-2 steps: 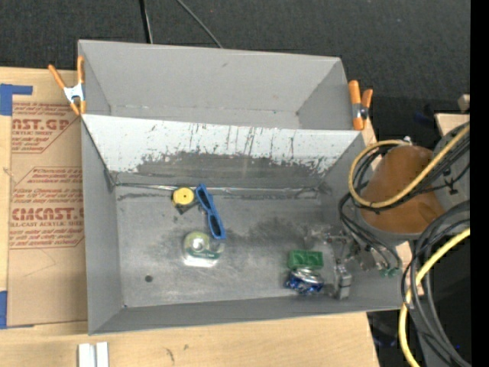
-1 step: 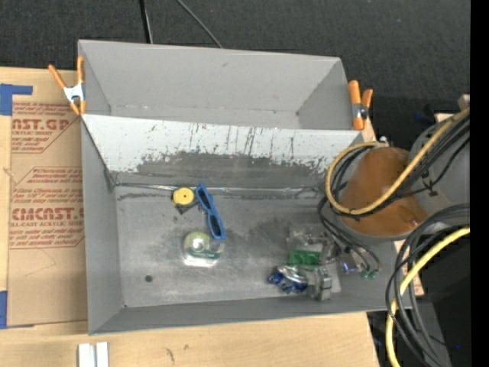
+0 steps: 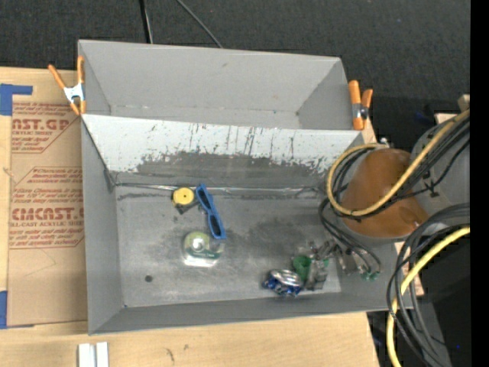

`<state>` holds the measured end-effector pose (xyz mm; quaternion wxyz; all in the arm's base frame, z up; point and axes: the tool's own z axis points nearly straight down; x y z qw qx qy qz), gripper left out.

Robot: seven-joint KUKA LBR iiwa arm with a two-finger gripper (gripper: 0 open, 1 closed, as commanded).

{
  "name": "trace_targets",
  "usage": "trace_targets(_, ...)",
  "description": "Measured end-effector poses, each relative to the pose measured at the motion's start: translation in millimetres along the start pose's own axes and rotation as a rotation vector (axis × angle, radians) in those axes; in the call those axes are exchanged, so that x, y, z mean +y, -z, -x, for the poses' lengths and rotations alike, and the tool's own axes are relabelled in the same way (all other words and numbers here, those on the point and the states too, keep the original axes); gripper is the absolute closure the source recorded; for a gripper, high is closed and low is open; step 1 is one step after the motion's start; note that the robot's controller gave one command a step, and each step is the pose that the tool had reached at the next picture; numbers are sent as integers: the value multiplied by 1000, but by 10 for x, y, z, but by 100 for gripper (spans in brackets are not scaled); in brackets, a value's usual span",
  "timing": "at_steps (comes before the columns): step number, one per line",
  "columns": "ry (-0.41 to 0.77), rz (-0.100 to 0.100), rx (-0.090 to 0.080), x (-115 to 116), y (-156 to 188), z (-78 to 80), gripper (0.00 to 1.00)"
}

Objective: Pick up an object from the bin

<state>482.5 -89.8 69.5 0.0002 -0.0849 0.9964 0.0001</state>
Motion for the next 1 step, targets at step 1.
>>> trace_targets(1,49,-3,-9,0,1326,83,100)
